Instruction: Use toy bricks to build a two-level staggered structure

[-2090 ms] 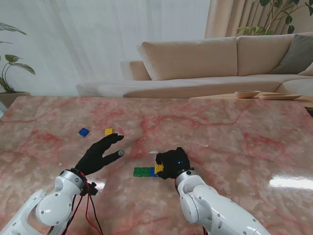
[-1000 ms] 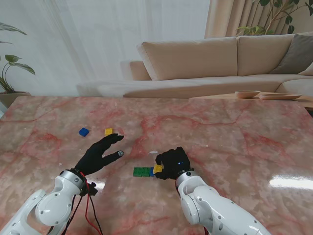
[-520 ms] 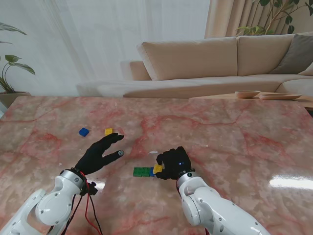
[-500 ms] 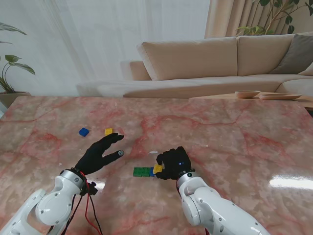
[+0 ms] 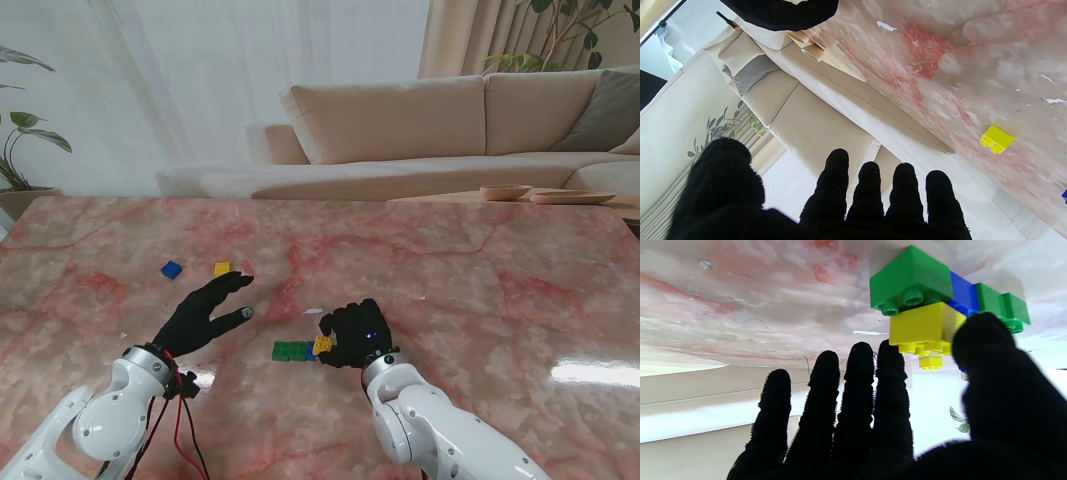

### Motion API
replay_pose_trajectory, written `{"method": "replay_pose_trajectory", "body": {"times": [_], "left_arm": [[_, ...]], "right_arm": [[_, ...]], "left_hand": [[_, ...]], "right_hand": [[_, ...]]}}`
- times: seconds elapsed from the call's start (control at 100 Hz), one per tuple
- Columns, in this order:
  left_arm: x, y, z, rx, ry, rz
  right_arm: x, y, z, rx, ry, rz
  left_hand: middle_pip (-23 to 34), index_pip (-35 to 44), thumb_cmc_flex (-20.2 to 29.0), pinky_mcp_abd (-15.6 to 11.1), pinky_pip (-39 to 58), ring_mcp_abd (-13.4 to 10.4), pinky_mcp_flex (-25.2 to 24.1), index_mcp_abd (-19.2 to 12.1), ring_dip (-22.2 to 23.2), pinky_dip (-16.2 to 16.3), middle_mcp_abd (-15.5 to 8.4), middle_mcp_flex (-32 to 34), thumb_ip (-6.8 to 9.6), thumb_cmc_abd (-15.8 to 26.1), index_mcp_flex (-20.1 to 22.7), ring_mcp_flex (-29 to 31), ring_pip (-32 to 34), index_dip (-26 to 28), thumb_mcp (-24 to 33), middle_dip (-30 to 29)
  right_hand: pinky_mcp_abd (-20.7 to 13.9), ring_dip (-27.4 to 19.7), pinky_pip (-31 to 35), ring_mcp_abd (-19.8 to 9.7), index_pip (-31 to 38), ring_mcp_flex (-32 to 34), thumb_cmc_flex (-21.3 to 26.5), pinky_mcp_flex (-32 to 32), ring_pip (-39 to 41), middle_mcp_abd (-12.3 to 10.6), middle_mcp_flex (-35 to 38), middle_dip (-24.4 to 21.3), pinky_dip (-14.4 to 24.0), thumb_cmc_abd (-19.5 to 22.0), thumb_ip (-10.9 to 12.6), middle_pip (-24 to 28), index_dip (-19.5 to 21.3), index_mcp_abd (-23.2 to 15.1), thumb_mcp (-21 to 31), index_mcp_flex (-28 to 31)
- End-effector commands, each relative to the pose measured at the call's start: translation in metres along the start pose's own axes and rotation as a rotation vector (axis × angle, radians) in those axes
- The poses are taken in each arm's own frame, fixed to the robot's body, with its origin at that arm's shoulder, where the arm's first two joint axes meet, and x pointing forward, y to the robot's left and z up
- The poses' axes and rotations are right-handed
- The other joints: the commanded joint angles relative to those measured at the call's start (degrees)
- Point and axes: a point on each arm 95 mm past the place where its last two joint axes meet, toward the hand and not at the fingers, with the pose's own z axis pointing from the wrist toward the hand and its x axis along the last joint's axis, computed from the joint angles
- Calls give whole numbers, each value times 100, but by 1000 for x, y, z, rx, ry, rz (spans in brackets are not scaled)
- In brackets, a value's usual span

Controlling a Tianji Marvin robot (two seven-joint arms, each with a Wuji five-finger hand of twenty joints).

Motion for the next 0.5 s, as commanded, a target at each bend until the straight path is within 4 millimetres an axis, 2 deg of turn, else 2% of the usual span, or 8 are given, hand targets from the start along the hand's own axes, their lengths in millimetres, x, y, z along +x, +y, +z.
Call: {"method": "replay_pose_trajectory", "body": {"times": [0.0,0.21,0.32,0.39,0.49], "left_arm": [[-1,3,-1,-3,-3,-1],[-1,3,-1,-3,-2,-1],[-1,3,-1,4,0,-1],[-1,2,-2,6,1,0],[-1,2,-3,7,0,3]], "right_arm": [[1,-3,-4,13,-4,8],[2,10,-10,-25,4,20],[4,20,-15,-67,2,32],[5,27,-16,-96,-3,46],[7,36,-17,-145,-14,77]], "left_hand": [[-117,-96,161,-48,-239,-157,-37,-150,-57,-1,4,-32,-47,154,130,-110,-170,56,-140,-13],[-119,-101,159,-59,-220,-170,-25,-156,-58,20,-16,-43,-45,158,116,-117,-173,54,-139,-13],[-116,-99,160,-73,-208,-164,-23,-151,-58,28,-16,-41,-43,157,117,-119,-174,55,-137,-12],[-117,-97,159,-76,-210,-167,-30,-149,-58,27,-13,-43,-42,159,121,-117,-174,55,-136,-13],[-116,-93,165,-77,-224,-166,-37,-138,-59,18,-8,-39,-42,155,126,-120,-175,56,-133,-13]], "right_hand": [[-95,-63,-120,-34,-81,-186,-157,-124,-45,61,-156,-108,149,42,206,-58,50,119,72,-242],[-125,-118,-223,-24,-454,-365,-486,-222,-149,126,-437,-273,131,155,264,-258,-111,293,-27,-521],[-137,-144,-129,-31,-617,-362,-561,-113,-182,148,-464,-457,219,308,315,-420,-179,314,175,-555],[-201,-155,329,-10,-606,-135,-545,135,-193,151,-337,-556,508,355,314,-434,-172,274,491,-475],[-220,-3,1378,-19,-315,832,-527,882,72,64,299,-616,896,331,255,-324,-131,36,1320,1]]}}
